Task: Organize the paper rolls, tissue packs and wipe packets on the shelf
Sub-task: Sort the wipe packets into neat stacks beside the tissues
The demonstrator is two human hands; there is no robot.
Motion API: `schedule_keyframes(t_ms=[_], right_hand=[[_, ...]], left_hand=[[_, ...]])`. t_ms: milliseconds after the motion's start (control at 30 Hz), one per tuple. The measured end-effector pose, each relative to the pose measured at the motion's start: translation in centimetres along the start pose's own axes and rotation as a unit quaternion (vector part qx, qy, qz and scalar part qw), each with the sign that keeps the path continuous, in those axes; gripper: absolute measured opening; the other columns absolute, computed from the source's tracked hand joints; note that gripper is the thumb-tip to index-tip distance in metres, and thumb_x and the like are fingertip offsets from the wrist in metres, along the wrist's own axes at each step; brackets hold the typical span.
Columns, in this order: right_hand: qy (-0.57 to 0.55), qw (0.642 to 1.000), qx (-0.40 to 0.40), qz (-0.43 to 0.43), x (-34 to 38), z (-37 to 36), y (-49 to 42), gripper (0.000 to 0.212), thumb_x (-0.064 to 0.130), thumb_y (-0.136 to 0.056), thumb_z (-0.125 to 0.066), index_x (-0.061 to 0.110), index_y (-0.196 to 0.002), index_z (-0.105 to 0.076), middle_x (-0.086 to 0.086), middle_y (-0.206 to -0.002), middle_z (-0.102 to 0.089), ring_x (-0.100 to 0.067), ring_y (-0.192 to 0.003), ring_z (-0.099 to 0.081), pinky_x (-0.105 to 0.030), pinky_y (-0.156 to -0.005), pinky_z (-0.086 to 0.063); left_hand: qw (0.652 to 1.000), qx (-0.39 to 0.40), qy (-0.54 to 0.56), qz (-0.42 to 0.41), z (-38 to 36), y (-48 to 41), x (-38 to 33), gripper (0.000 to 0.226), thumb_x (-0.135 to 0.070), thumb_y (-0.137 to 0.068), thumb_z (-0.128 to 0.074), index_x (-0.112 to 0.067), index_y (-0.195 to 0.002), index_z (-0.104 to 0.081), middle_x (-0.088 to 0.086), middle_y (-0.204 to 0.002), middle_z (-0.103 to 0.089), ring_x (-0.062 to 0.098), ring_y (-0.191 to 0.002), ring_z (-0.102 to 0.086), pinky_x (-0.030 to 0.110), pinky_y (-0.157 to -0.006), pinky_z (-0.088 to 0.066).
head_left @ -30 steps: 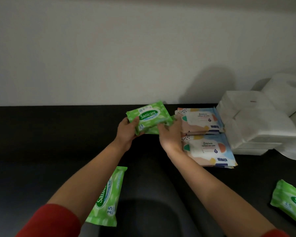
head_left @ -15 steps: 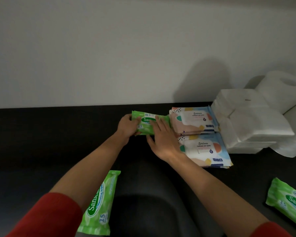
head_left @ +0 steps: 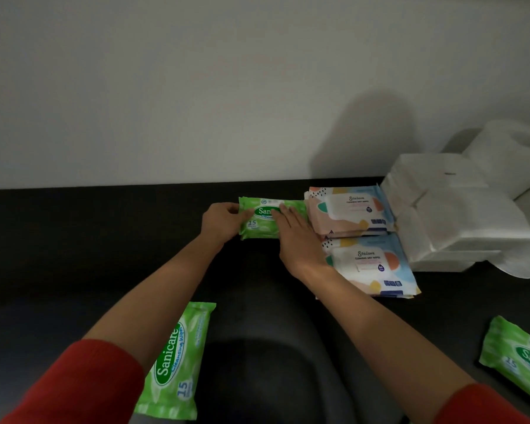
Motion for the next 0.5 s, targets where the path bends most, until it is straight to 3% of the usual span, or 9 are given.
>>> schedule_keyframes(t_ms=[500], right_hand=[[0.001,1.0,-0.02,0.005,-0.59,-0.73,-0.34,0.072,-0.003,-0.091,-0.046,0.019,-0.152,-0.014,0.0,-0.161,-0.006,-0.016,-0.148,-0.001,-0.037,-0.121,-0.006]], left_hand=[[0.998,-0.012,-0.049,-0.026,-0.22,0.36,0.44,0.044,-0.038,-0.087,-0.064,-0.01,-0.121,-0.061,0.006,-0.113,-0.068,0.016,-0.097,-0.064,0.025,-0.08,-0.049]])
Point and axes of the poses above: each hand's wrist, its own y-axis away from the middle knuckle, its own z-axis out of the back of the hand, x = y × z, the point moved 2 cm from there along -y, towards the middle knuckle
